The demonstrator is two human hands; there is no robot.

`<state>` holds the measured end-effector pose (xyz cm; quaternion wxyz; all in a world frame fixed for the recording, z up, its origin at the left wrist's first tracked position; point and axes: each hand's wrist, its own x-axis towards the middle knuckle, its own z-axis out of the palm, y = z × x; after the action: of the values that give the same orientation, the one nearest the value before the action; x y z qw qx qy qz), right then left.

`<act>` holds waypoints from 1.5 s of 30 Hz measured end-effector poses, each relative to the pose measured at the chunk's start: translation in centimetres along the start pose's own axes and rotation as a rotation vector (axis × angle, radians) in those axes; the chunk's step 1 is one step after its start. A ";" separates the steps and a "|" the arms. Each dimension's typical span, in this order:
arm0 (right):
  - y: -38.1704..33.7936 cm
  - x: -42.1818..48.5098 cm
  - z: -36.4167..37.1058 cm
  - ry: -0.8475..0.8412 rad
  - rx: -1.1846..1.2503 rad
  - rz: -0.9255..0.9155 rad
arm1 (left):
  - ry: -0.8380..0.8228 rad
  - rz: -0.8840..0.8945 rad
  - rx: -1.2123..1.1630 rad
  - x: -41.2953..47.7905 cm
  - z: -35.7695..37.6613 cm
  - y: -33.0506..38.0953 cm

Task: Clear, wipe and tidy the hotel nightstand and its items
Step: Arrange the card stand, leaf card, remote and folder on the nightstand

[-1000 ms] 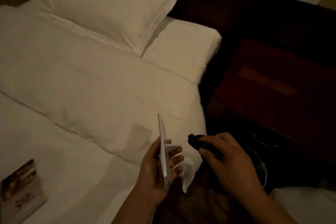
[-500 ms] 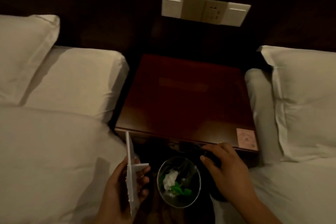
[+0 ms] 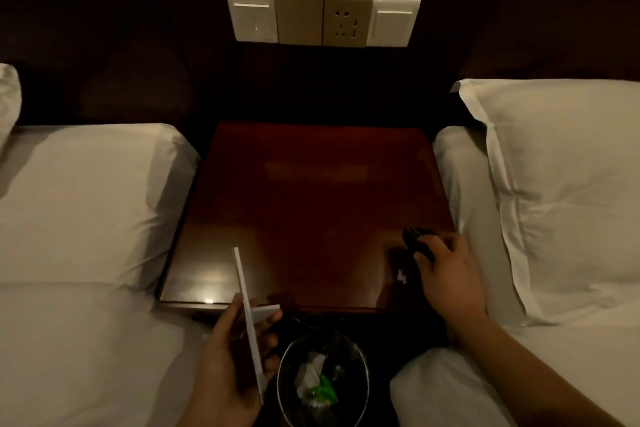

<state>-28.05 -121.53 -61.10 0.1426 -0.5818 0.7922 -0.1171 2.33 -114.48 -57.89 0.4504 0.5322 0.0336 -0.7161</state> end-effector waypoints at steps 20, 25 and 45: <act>-22.8 -0.4 -0.9 -0.528 0.782 0.036 | -0.009 -0.056 0.093 9.5 4.9 10.6; -23.6 2.1 -0.3 -0.357 0.377 -0.166 | 0.024 0.029 0.079 10.8 6.0 11.2; -17.5 14.4 3.3 -0.133 0.082 -0.158 | 0.157 0.658 2.008 15.5 1.5 9.1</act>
<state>-15.41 -140.48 -59.33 0.2090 -0.6425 0.7272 -0.1211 7.02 -130.07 -65.60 -0.0276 0.6881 -0.6902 -0.2220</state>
